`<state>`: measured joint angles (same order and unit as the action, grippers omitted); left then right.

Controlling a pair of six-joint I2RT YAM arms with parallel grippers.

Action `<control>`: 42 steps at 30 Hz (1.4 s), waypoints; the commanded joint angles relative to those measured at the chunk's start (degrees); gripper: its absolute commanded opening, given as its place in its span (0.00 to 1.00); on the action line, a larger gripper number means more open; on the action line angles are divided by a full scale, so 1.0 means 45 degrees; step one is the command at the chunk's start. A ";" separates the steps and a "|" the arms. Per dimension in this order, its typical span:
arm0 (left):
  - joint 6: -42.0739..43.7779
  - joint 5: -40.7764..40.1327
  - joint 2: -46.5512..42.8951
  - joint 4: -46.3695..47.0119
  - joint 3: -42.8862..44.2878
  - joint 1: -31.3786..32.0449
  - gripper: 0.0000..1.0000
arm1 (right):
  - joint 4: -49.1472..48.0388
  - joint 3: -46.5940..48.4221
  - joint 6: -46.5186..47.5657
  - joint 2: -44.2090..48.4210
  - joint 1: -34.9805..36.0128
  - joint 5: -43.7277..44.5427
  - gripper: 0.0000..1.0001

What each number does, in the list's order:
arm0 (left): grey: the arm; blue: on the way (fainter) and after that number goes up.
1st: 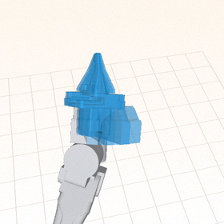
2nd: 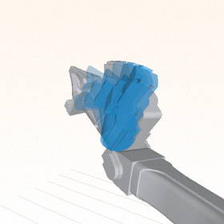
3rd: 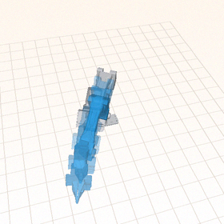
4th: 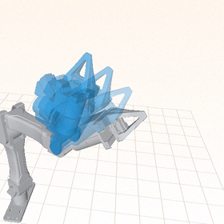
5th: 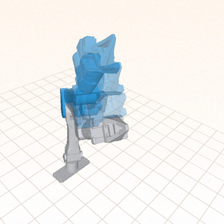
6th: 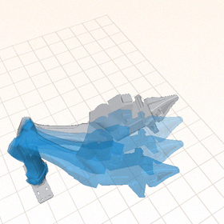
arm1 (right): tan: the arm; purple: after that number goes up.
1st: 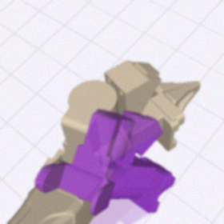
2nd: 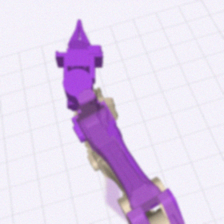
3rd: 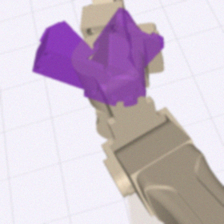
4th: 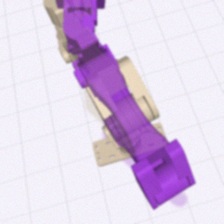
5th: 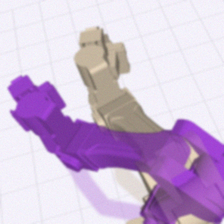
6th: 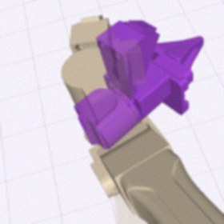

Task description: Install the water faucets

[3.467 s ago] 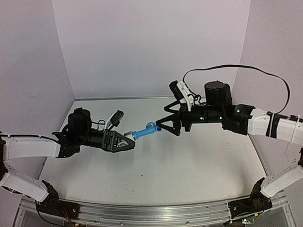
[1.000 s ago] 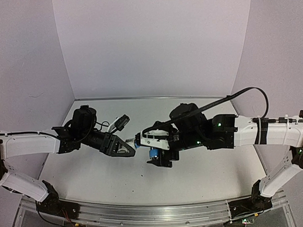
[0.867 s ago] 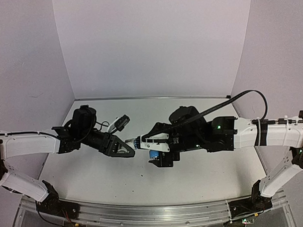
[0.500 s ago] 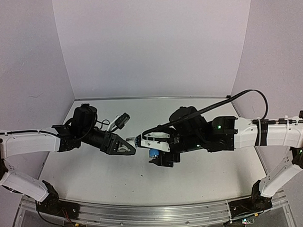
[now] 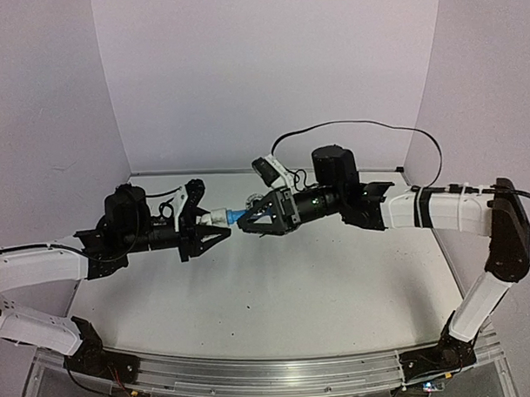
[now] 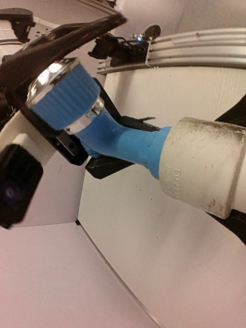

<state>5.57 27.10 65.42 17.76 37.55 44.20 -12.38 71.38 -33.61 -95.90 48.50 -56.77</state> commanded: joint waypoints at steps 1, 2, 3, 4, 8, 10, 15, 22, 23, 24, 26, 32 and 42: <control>0.2317 0.0901 -0.0355 0.0431 -0.0250 -0.0201 0.00 | -0.5020 0.0104 -0.6694 0.0151 -0.1200 -0.2361 0.51; 0.1491 0.1208 -0.0395 0.0414 -0.0252 -0.0197 0.00 | -0.4692 0.0179 -0.6083 0.0290 -0.1239 -0.2276 0.59; 0.0773 0.1381 -0.0429 0.0410 -0.0270 -0.0194 0.00 | -0.3763 0.0245 -0.4890 0.0514 -0.1295 -0.2064 0.65; -0.0342 0.1463 -0.0450 0.0392 -0.0307 -0.0195 0.00 | -0.2491 0.0400 -0.3666 0.0742 -0.1321 -0.1592 0.73; -0.4123 0.1738 -0.0488 0.0248 -0.0563 -0.0213 0.00 | 0.3442 0.0879 0.3972 0.2317 -0.1212 0.1649 0.97; -0.5488 0.2619 -0.0366 0.0185 -0.0676 -0.0214 0.00 | 0.4077 0.0328 0.6371 0.3081 -0.1171 0.2719 0.98; -0.7484 0.4846 0.0355 -0.0088 -0.0299 -0.0233 0.00 | 0.4935 0.0364 0.9061 0.3380 -0.1114 0.2556 0.98; -0.7648 0.5045 0.0305 -0.0193 -0.0140 -0.0238 0.00 | 0.4755 0.1225 0.8345 0.1785 -0.0092 0.1889 0.98; -0.7532 0.4963 0.0263 -0.0196 -0.0144 -0.0242 0.00 | 0.4762 0.1331 0.8217 0.1500 0.0093 0.2010 0.97; -0.7452 0.4885 0.0258 -0.0194 -0.0119 -0.0234 0.00 | 0.4757 0.1474 0.7951 0.1246 0.0209 0.2072 0.96; -0.7331 0.4835 0.0315 -0.0196 -0.0025 -0.0221 0.00 | 0.4625 0.1697 0.7150 0.0869 0.0257 0.1534 0.90; -0.6510 0.4685 0.0459 -0.0195 0.0096 -0.0213 0.00 | 0.3245 0.1576 0.4234 0.0440 0.0261 0.1467 0.60; -0.2409 0.0736 -0.1748 -0.0029 -0.0695 -0.0155 0.00 | 0.0544 0.0684 -0.1285 -0.0441 0.0100 0.1118 0.06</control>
<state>-18.99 40.21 63.45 12.28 34.39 43.42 -1.48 76.24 -23.42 -95.56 49.53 -49.55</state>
